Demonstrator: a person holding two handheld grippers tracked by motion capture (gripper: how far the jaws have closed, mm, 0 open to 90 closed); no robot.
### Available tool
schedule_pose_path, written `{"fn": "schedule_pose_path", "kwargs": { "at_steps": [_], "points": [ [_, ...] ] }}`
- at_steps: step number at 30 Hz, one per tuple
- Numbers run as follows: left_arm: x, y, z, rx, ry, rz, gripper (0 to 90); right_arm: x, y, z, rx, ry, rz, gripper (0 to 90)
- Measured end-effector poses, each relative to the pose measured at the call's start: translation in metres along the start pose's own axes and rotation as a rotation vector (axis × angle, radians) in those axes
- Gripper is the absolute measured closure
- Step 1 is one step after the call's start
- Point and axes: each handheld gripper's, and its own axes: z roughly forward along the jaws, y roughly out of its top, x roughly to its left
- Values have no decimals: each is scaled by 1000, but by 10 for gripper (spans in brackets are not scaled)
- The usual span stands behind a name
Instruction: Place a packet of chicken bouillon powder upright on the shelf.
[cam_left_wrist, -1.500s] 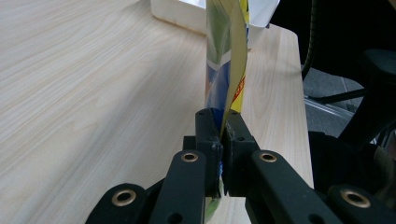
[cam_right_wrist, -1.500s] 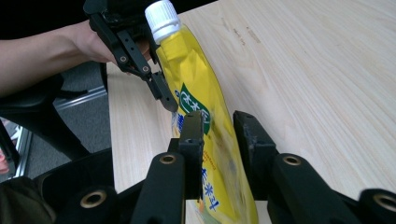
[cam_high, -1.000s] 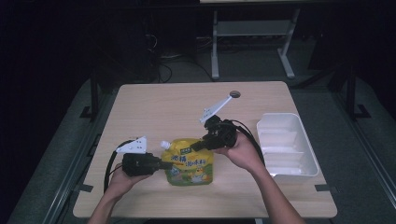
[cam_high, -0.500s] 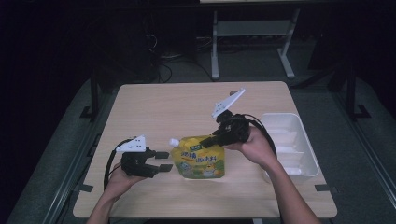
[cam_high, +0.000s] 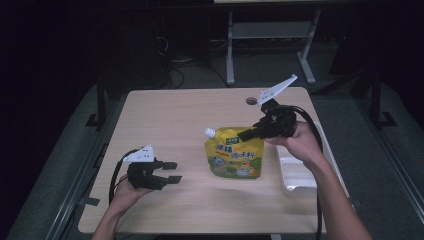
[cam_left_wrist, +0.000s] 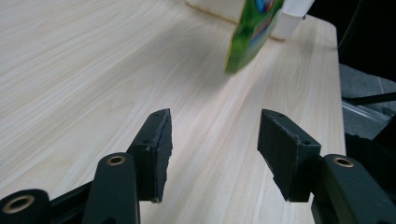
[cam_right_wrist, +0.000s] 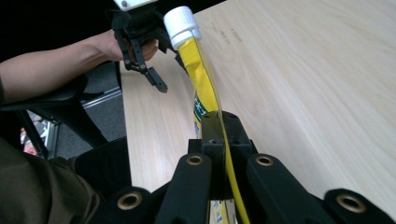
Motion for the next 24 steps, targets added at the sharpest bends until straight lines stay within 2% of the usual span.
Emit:
{"fn": "schedule_pose_path", "kwargs": {
  "at_steps": [4,5,10,12,19,24],
  "points": [
    [1,-1,-2,-7,4,-11,441,-4,2,-11,2,-27,-7,893],
    [2,-1,-3,-12,5,-16,440,-7,2,-20,5,-45,-22,894],
    [4,-4,-5,-15,11,-23,444,-16,-1,-35,6,-82,-23,894],
    [4,-4,-6,-17,12,-20,445,-23,-5,-48,-5,-96,-9,894],
    [7,-6,-6,-21,10,-36,444,-37,-11,-68,3,-137,15,893],
    [9,-8,-7,-18,14,-44,440,-42,-17,-77,-12,-161,22,894]
  ]
}}
